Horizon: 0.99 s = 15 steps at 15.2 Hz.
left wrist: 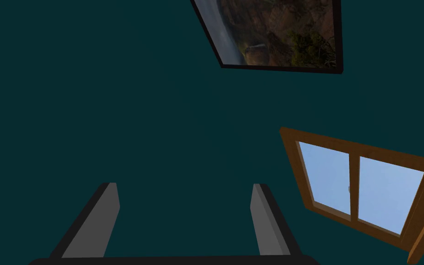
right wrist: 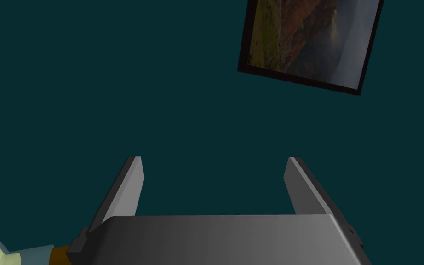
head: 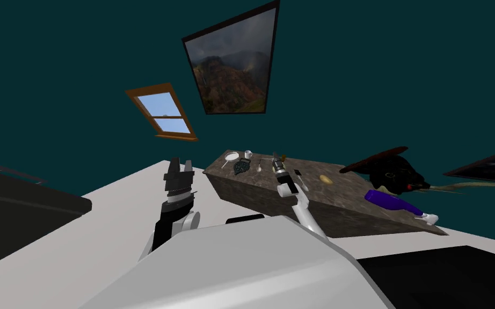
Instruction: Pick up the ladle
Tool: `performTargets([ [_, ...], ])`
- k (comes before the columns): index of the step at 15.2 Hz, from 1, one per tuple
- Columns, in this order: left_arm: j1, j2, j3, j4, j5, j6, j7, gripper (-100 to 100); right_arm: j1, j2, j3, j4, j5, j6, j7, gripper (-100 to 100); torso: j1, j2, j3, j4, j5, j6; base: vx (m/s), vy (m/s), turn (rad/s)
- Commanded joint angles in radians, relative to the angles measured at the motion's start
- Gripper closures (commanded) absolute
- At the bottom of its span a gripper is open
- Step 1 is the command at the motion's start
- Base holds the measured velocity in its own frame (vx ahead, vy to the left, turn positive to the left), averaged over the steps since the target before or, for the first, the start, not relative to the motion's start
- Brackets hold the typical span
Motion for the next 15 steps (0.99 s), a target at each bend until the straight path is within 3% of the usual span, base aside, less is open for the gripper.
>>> performTargets([
  [1,0.000,0.000,0.000,0.000,0.000,0.000,0.000,0,-0.014,-0.006,-0.002,0.040,0.000,0.023,0.015,-100,0.000,0.000,0.000,0.000,0.000,0.000,-0.015,-0.008,0.081],
  [2,0.000,0.000,0.000,0.000,0.000,0.000,0.000,0,-0.054,-0.024,-0.010,0.066,-0.003,0.063,0.047,-100,0.000,0.000,0.000,0.000,0.000,0.001,-0.017,-0.001,0.172],
  [4,0.000,0.000,0.000,0.000,0.000,0.000,0.000,0,-0.057,-0.024,-0.010,0.101,-0.003,0.072,0.047,-100,0.000,0.000,0.000,0.000,0.000,0.000,-0.015,-0.005,0.124],
  [5,0.000,0.000,0.000,0.000,0.000,0.000,0.000,0,-0.102,-0.042,-0.019,0.132,-0.006,0.112,0.080,-100,0.000,0.000,0.000,0.000,0.000,0.001,-0.017,-0.006,0.161],
  [7,0.000,0.000,0.000,0.000,0.000,0.000,0.000,0,-0.102,-0.042,-0.019,0.164,-0.006,0.122,0.080,-100,0.000,0.000,0.000,0.000,0.000,0.000,-0.017,-0.007,0.121],
  [8,0.000,0.000,0.000,0.000,0.000,0.000,0.000,0,-0.148,-0.060,-0.028,0.208,-0.009,0.152,0.114,-100,0.000,0.000,0.000,0.000,0.000,0.001,-0.019,-0.005,0.208],
  [10,0.000,0.000,0.000,0.000,0.000,0.000,0.000,0,-0.148,-0.060,-0.028,0.229,-0.009,0.173,0.114,-100,0.000,0.000,0.000,0.000,0.000,0.000,-0.016,-0.011,0.138],
  [11,0.000,0.000,0.000,0.000,0.000,0.000,0.000,0,-0.192,-0.078,-0.037,0.263,-0.013,0.209,0.149,-100,0.000,0.000,0.000,0.000,0.000,0.001,-0.016,-0.005,0.175],
  [13,0.000,0.000,0.000,0.000,0.000,0.000,0.000,0,-0.195,-0.078,-0.037,0.295,-0.013,0.225,0.149,-100,0.000,0.000,0.000,0.000,0.000,0.000,-0.017,-0.009,0.131],
  [14,0.000,0.000,0.000,0.000,0.000,0.000,0.000,0,-0.237,-0.095,-0.046,0.331,-0.016,0.258,0.184,-100,0.000,0.000,0.000,0.000,0.000,0.001,-0.019,-0.007,0.182],
  [15,0.000,0.000,0.000,0.000,0.000,0.000,0.000,0,-0.242,-0.095,-0.046,0.341,-0.016,0.279,0.184,-100,0.000,0.000,0.000,0.000,0.000,0.000,-0.020,-0.009,0.204],
])
